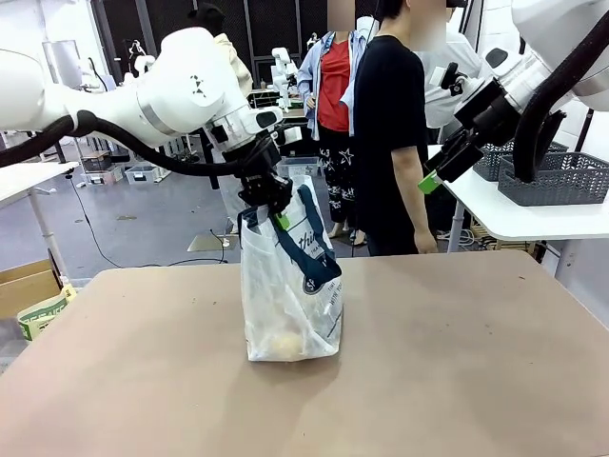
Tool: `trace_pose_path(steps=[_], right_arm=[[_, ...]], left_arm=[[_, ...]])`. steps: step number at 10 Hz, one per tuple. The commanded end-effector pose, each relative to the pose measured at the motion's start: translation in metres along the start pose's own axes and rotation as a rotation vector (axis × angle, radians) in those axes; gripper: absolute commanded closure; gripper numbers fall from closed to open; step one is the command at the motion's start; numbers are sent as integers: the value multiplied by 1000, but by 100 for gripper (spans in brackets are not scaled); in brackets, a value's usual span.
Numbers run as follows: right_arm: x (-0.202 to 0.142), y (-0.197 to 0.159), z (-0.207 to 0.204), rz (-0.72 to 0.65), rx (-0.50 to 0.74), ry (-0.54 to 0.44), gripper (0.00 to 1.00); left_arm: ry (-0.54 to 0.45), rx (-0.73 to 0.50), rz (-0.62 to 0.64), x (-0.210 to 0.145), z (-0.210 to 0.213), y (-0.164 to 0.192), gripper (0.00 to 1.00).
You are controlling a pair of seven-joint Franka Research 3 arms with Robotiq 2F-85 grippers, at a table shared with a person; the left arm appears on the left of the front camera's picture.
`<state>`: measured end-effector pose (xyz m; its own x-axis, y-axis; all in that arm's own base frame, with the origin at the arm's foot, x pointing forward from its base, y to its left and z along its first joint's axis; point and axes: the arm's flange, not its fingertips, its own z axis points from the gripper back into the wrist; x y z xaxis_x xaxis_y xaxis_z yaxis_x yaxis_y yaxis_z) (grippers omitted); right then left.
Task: Transfer purchased items from the store into the shopping bag.
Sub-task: Move the Reusable shopping bag to the right side of the table.
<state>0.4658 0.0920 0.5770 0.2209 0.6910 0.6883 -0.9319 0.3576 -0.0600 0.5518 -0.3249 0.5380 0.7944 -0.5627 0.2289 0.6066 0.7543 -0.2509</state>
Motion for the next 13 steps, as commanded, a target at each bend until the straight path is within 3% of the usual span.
trace_pose_path(steps=[1, 4, 6, 9, 13], right_arm=[[-1, -1, -2, 9, -13, -10, 0], [-1, -1, -2, 9, -13, -10, 0], [-1, -1, -2, 9, -13, -10, 0], [-1, -1, -2, 9, -13, -10, 0], [-1, -1, -2, 9, -13, -10, 0]], left_arm=[[7, 90, 7, 2, 39, -7, 100], [-15, 172, 4, -4, 84, -6, 100], [-23, 224, 15, -17, 115, 12, 100], [-51, 315, 78, -60, 152, 61, 100], [-56, 385, 140, -127, 168, 114, 100]])
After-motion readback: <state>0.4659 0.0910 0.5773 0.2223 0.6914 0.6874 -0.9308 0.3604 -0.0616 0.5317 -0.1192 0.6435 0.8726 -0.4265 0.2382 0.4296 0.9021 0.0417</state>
